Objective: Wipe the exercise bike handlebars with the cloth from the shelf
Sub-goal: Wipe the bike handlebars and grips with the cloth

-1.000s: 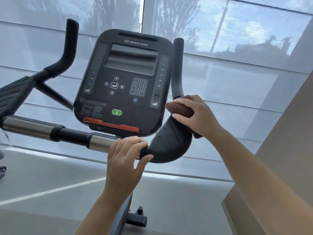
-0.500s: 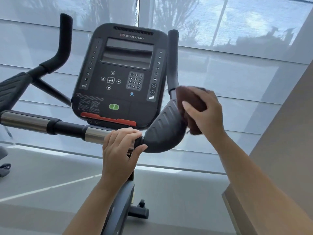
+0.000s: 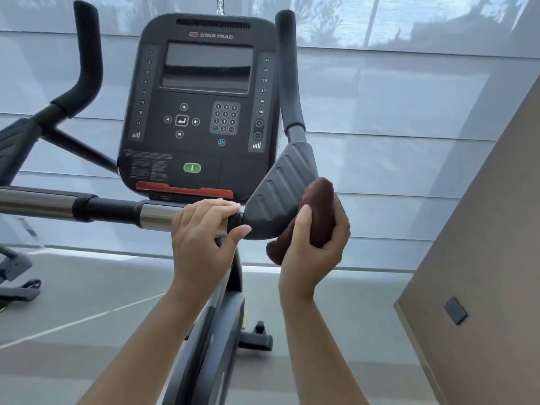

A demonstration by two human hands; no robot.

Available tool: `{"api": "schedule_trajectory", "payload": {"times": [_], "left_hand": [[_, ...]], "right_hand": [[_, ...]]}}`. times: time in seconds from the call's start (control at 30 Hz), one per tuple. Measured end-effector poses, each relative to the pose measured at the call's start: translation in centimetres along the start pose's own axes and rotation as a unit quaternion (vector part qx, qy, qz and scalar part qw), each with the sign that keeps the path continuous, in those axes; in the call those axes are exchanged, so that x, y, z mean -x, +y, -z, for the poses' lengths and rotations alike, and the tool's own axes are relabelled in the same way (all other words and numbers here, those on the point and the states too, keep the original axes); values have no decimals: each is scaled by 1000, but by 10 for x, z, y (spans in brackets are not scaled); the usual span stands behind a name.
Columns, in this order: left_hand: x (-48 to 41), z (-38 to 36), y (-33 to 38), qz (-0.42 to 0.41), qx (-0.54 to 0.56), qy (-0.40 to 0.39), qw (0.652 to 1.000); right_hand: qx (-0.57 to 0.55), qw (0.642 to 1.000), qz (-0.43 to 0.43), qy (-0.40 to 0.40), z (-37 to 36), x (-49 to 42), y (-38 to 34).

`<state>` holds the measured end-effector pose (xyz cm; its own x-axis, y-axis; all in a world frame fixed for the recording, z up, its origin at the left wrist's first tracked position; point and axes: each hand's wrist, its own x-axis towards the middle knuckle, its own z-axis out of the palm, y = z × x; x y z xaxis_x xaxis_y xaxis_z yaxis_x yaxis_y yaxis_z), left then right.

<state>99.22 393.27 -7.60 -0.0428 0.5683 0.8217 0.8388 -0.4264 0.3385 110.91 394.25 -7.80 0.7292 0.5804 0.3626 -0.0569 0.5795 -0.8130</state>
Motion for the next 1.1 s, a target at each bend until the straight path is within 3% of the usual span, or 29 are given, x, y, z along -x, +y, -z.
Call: {"api": "schedule_trajectory", "payload": {"times": [0.23, 0.43, 0.5, 0.63, 0.77, 0.83, 0.9, 0.97, 1.1], "left_hand": [[-5, 5, -3, 7, 25, -13, 1000], [-7, 8, -3, 5, 47, -36, 998], [-7, 10, -5, -1, 48, -45, 998], [-5, 11, -7, -12, 45, -37, 998], [-4, 9, -10, -16, 57, -26, 998], [-4, 7, -13, -27, 54, -22, 998], [-4, 5, -15, -34, 53, -13, 998], [-3, 3, -17, -40, 54, 0, 998], [-2, -3, -20, -55, 50, 32, 997]], "right_hand": [[-31, 997, -64, 40, -14, -27, 0], [-58, 973, -48, 219, -41, 41, -2], [-47, 971, -47, 231, -48, 48, -6], [13, 993, -10, 119, -20, 40, -14], [106, 985, 134, -10, -6, -30, -35], [241, 943, 199, -111, -26, -82, -47], [377, 859, 219, -270, -52, -116, -54], [441, 785, 192, -390, -65, -125, -47], [436, 773, 217, -407, -49, -102, -46]]}}
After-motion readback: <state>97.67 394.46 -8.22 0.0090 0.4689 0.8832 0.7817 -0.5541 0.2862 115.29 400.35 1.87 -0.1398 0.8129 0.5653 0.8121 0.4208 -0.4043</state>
